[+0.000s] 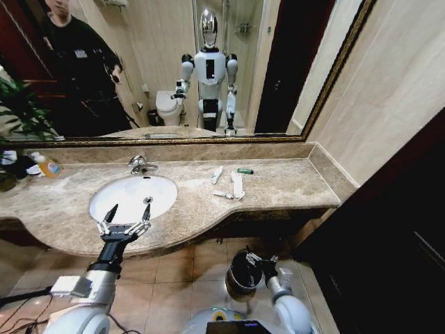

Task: Pick up the trash from the sink and place it in the trash bin.

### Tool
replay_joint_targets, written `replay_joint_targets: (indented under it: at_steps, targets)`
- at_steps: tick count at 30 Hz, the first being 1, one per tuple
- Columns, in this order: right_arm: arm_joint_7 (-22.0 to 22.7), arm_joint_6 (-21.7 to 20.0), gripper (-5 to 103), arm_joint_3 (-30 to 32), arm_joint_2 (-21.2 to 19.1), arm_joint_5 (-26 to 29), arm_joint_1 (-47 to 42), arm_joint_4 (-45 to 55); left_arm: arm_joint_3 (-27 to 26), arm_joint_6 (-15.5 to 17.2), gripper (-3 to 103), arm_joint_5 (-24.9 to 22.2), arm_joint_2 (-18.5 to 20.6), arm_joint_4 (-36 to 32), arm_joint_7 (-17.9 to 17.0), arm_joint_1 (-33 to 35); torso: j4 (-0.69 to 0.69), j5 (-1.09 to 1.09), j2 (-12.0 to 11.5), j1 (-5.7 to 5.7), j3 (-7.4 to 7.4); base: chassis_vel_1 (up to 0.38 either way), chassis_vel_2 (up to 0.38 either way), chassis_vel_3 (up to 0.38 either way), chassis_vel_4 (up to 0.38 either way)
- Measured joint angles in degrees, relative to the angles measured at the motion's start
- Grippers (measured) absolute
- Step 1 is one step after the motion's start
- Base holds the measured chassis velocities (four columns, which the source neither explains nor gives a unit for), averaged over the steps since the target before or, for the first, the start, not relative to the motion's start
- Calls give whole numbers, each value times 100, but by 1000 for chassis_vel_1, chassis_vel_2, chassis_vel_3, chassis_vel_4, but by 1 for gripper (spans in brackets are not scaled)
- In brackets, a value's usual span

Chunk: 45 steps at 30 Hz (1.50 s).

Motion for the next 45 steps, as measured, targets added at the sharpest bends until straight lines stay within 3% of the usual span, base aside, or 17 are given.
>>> replay_joint_targets:
  at_steps: [6, 9, 15, 30, 45]
  targets:
    - [264, -159, 100, -40, -64, 65, 2, 786, 0, 0, 100, 0, 0, 0, 0, 0, 0, 0, 0, 0, 0, 0, 0, 0, 0]
    - [552, -370, 100, -43, -96, 197, 409, 1255, 0, 0, 100, 0, 0, 0, 0, 0, 1, 0, 0, 0, 0, 0, 0, 0, 0]
    - [547, -633, 100, -48, -194, 397, 991, 1441, 0, 0, 100, 0, 0, 0, -1, 0, 1, 1, 0, 1, 0, 0, 0, 0, 0]
    - [479, -964, 100, -433, -573, 778, 2632, 143, 0, 0, 100, 0, 0, 0, 0, 0, 0, 1, 0, 1, 1, 0, 0, 0, 0]
    - [502, -991, 100, -949, -434, 936, 3901, -1080, 0, 0, 100, 0, 0, 0, 0, 0, 1, 0, 0, 1, 1, 0, 0, 0, 0]
